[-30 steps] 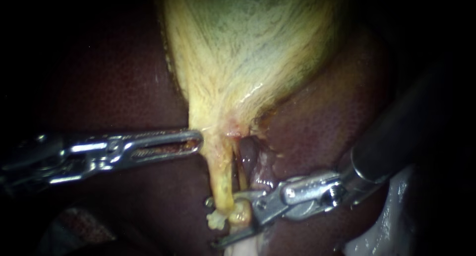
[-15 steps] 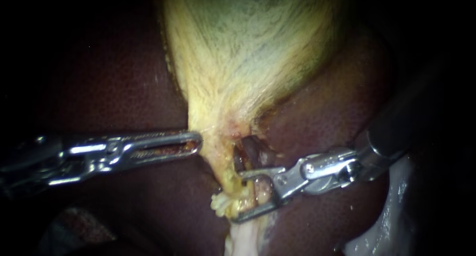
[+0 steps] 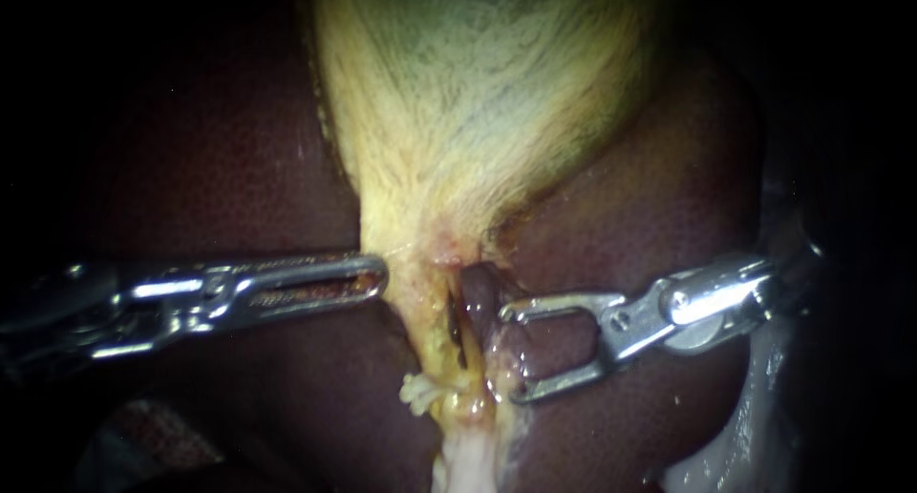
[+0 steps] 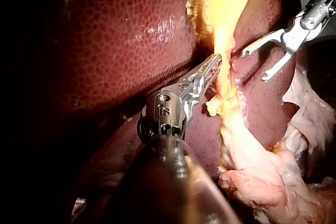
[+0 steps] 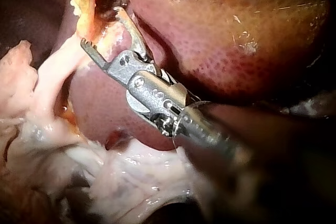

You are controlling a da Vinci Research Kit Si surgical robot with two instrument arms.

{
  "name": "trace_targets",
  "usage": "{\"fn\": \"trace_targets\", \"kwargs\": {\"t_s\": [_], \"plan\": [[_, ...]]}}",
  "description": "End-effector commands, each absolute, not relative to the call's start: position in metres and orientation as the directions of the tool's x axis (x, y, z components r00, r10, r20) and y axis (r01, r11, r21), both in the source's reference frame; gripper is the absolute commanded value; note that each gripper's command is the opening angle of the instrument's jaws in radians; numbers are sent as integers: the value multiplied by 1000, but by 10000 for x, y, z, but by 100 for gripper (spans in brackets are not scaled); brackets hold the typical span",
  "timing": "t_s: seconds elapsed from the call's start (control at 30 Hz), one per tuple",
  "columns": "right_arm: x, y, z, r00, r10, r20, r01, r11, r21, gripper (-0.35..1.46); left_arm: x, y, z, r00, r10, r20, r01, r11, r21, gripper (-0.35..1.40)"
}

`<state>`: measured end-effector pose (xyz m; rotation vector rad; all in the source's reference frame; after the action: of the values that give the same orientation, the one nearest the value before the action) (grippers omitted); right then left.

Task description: Going back second clip left tube

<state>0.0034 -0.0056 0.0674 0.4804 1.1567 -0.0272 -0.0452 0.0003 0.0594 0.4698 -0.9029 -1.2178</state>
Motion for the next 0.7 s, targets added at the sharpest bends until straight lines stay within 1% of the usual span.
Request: {"fn": "trace_targets", "kwargs": {"t_s": [0.03, 0.2, 0.47, 0.7], "plan": [[29, -54, 671, 415, 216, -884, 260, 903, 343, 60, -453, 2, 595, 73, -938, 339, 596, 313, 739, -35], [17, -47, 662, 412, 194, -890, 261, 911, 320, 60, -458, -1, 600, 72, -937, 341, 599, 314, 737, -35], [17, -50, 658, 408, 177, -895, 270, 914, 304, 60, -467, -1, 628, 74, -935, 348, 598, 321, 734, -35], [17, -50, 658, 409, 177, -895, 269, 914, 304, 60, -487, -9, 642, 90, -937, 338, 595, 322, 736, -35]]}}
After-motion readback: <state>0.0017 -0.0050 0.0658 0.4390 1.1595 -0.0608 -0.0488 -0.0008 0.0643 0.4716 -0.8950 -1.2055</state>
